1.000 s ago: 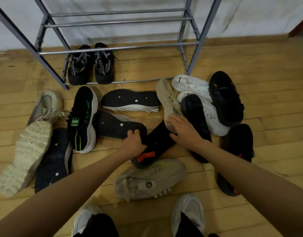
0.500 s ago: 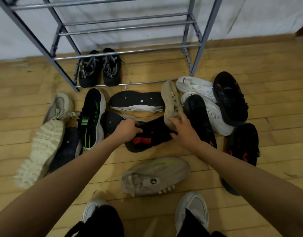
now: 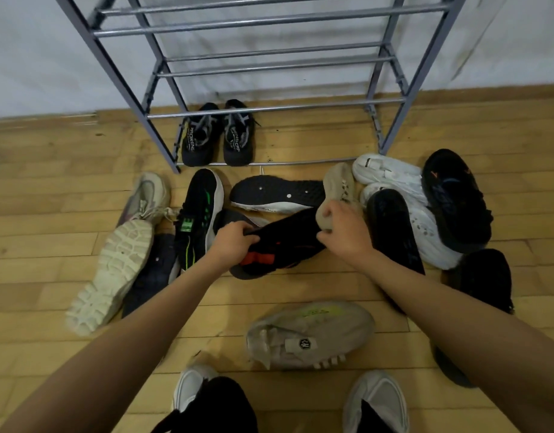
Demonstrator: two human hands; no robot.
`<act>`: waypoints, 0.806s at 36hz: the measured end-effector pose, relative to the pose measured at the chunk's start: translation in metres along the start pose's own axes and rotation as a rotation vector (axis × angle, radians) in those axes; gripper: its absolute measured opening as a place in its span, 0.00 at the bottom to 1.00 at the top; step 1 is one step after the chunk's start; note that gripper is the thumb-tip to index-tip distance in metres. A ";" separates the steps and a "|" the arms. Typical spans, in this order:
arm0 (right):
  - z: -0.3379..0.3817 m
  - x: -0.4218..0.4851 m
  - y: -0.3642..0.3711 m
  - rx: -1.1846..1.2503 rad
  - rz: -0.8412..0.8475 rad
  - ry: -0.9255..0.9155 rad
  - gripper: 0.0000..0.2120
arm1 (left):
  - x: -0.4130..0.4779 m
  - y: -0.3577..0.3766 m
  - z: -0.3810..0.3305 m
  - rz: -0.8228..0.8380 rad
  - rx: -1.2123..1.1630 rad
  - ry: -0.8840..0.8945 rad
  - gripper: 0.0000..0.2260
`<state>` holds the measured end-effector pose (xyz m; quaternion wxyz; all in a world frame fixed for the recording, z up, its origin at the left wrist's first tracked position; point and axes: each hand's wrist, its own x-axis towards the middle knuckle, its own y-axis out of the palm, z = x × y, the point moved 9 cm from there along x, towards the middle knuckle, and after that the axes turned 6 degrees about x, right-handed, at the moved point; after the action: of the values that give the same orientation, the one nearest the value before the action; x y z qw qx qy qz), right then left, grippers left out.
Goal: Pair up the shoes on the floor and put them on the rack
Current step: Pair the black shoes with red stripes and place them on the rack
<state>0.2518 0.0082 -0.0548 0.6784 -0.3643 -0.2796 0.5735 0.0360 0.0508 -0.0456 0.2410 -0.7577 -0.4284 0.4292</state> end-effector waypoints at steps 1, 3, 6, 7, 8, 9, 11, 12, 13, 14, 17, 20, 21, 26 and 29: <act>-0.002 -0.001 -0.006 -0.026 -0.037 -0.008 0.15 | 0.001 -0.003 0.006 -0.018 -0.042 -0.013 0.11; -0.004 -0.005 -0.008 -0.097 -0.049 -0.054 0.15 | 0.002 -0.010 0.016 -0.055 -0.094 -0.021 0.13; -0.007 -0.013 0.001 -0.164 0.007 -0.094 0.16 | 0.005 -0.018 0.020 -0.088 -0.105 -0.008 0.14; -0.008 -0.014 0.003 -0.170 0.006 -0.091 0.16 | 0.006 -0.019 0.020 -0.098 -0.111 0.000 0.14; -0.010 -0.015 0.003 -0.166 -0.009 -0.079 0.17 | 0.006 -0.020 0.020 -0.108 -0.114 0.009 0.14; -0.011 -0.017 0.001 -0.155 -0.032 -0.065 0.17 | 0.006 -0.022 0.022 -0.119 -0.120 0.017 0.14; -0.014 -0.019 -0.004 -0.132 -0.079 -0.048 0.19 | 0.004 -0.026 0.028 -0.142 -0.169 0.020 0.15; -0.015 -0.020 -0.006 -0.129 -0.080 -0.044 0.19 | 0.004 -0.029 0.032 -0.157 -0.206 0.021 0.14; -0.016 -0.021 -0.004 -0.132 -0.056 -0.039 0.20 | 0.004 -0.032 0.037 -0.175 -0.236 0.022 0.14; -0.017 -0.022 0.000 -0.138 -0.015 -0.035 0.21 | 0.005 -0.035 0.042 -0.190 -0.263 0.017 0.13; -0.018 -0.026 0.021 -0.182 0.148 -0.015 0.23 | 0.007 -0.028 0.052 -0.188 -0.431 -0.027 0.11; -0.021 -0.032 0.047 -0.262 0.347 0.067 0.21 | 0.005 -0.002 0.055 -0.144 -0.636 -0.118 0.09; -0.022 -0.033 0.051 -0.275 0.385 0.092 0.20 | 0.004 0.007 0.053 -0.128 -0.688 -0.126 0.09; -0.009 -0.017 0.017 0.280 0.082 0.284 0.16 | 0.000 0.042 0.032 -0.033 -0.862 -0.084 0.08; -0.025 -0.014 0.012 0.764 -0.029 0.556 0.23 | 0.000 0.058 0.017 0.027 -0.939 -0.064 0.11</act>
<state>0.2620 -0.0088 -0.0785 0.8208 -0.2244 0.1386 0.5066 0.0474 0.0202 -0.0968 -0.1467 -0.7768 -0.5733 0.2153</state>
